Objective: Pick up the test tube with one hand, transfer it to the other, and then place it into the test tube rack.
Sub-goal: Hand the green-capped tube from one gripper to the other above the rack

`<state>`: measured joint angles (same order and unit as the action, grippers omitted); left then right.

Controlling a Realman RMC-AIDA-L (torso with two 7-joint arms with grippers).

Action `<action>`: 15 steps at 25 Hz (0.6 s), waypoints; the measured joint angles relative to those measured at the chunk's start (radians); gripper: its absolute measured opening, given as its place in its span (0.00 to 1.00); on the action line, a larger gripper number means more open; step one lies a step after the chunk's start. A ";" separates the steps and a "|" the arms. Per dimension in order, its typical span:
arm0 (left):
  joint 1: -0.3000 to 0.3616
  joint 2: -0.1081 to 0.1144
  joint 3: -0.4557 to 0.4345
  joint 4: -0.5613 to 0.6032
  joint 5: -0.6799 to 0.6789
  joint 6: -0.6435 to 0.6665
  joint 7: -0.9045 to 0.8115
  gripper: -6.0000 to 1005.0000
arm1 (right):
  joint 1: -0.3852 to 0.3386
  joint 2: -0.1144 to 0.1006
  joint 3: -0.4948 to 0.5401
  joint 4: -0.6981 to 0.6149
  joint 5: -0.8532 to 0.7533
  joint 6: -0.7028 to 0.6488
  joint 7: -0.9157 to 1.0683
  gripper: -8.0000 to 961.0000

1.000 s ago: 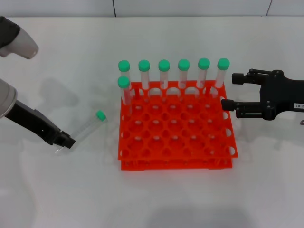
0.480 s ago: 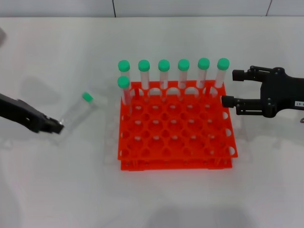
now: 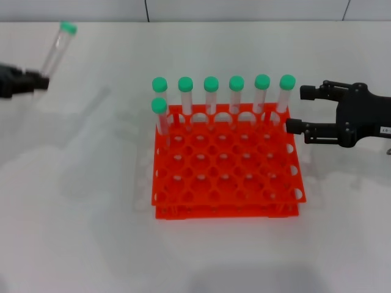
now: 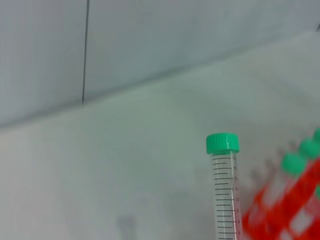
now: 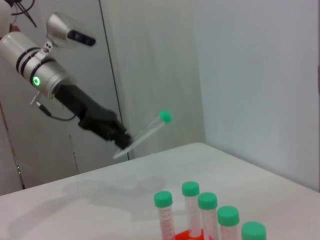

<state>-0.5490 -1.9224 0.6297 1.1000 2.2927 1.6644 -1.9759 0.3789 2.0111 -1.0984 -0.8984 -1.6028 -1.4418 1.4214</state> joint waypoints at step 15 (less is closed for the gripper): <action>-0.205 -0.050 0.002 -0.210 -0.117 -0.101 0.191 0.19 | 0.000 -0.001 0.019 -0.006 0.023 -0.007 -0.024 0.82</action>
<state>-0.7536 -1.9720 0.6313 0.8899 2.1762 1.5636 -1.7847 0.3789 2.0100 -1.0795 -0.9048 -1.5794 -1.4492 1.3971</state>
